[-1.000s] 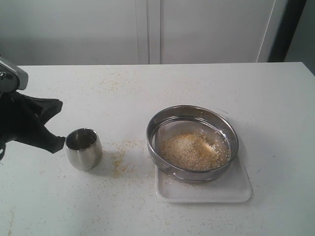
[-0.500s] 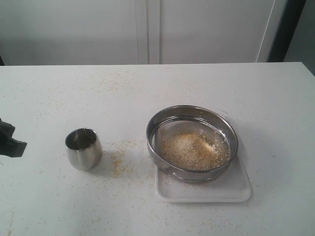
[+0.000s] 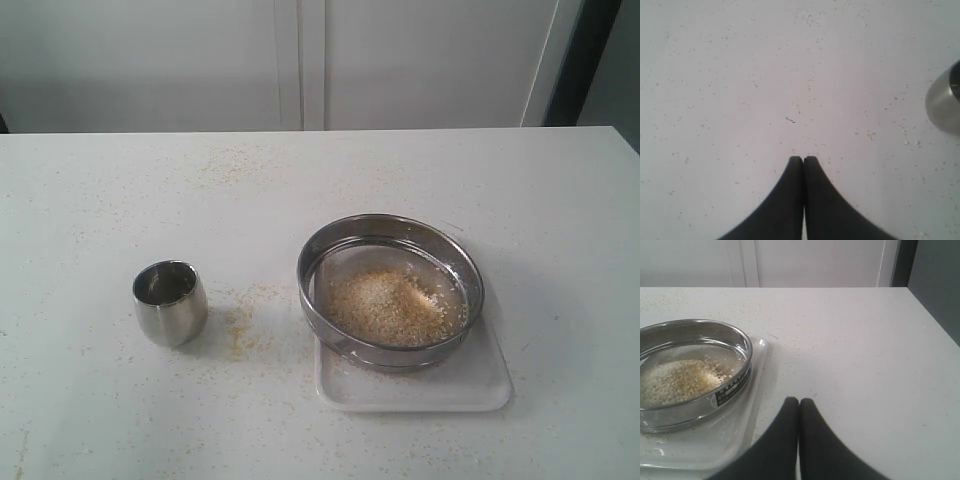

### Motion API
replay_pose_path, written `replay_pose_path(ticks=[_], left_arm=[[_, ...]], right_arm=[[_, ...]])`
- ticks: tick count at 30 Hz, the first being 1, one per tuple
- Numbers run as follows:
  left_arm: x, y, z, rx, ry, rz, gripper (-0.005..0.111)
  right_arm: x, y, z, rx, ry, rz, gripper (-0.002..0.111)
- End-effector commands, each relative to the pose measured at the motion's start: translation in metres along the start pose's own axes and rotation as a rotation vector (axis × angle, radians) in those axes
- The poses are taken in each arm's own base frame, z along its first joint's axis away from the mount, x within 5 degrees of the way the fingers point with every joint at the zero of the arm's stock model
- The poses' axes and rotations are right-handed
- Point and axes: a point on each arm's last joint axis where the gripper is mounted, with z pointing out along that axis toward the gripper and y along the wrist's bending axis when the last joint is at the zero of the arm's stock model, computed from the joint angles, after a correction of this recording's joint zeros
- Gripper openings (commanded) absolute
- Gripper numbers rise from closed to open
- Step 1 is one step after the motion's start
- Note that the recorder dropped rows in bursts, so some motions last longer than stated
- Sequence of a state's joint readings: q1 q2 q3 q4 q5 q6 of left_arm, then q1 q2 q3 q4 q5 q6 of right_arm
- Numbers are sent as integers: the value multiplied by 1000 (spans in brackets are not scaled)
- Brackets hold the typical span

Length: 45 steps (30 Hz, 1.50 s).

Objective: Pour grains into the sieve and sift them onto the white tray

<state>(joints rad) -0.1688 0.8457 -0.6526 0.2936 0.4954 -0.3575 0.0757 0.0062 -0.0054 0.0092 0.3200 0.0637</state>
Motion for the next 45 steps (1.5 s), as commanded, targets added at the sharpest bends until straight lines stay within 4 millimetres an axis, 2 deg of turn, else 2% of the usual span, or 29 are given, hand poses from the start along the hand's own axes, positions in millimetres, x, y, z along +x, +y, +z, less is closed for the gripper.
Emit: replay_pose_path(ticks=[1, 26, 39, 42, 45], left_arm=[[11, 1, -1, 1, 24, -29, 0], [10, 0, -1, 6, 8, -26, 0], [10, 0, -1, 6, 8, -25, 0], [10, 0, -1, 6, 8, -25, 0], [10, 0, -1, 6, 8, -25, 0]], right_arm=[[1, 0, 0, 6, -8, 1, 0], [0, 0, 0, 6, -13, 1, 0], [-19, 1, -2, -9, -233, 3, 0], [-21, 1, -3, -24, -252, 106, 0], [-25, 1, -4, -57, -291, 294, 0]])
